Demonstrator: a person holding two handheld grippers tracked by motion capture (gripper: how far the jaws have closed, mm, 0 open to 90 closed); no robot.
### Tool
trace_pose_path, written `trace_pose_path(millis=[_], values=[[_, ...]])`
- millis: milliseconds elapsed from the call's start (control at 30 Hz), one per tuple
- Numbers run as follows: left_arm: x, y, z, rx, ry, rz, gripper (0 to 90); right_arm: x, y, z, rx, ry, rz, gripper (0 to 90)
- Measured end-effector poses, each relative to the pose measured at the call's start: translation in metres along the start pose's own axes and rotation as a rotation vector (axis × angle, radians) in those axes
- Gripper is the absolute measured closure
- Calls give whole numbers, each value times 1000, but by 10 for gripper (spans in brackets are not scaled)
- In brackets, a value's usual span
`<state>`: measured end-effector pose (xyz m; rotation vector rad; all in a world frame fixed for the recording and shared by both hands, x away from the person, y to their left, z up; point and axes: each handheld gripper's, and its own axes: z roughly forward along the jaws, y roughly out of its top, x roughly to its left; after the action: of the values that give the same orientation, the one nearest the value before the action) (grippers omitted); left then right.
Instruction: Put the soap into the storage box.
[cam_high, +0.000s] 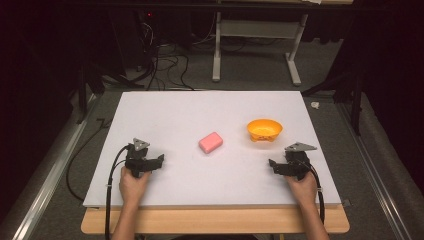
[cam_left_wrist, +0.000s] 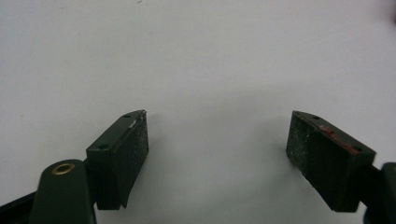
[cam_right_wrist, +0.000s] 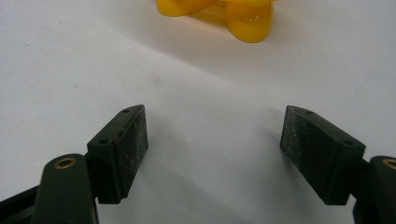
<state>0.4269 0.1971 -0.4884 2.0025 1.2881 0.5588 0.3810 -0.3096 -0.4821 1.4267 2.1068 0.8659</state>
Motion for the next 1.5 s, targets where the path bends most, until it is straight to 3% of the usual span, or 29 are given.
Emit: trace_pose_path(millis=[1267, 1500], values=[[0, 0, 0, 0, 0, 0, 214, 0, 1, 0, 7, -3, 6, 241], [0, 0, 0, 0, -1, -1, 214, 0, 2, -8, -4, 20, 35, 228]])
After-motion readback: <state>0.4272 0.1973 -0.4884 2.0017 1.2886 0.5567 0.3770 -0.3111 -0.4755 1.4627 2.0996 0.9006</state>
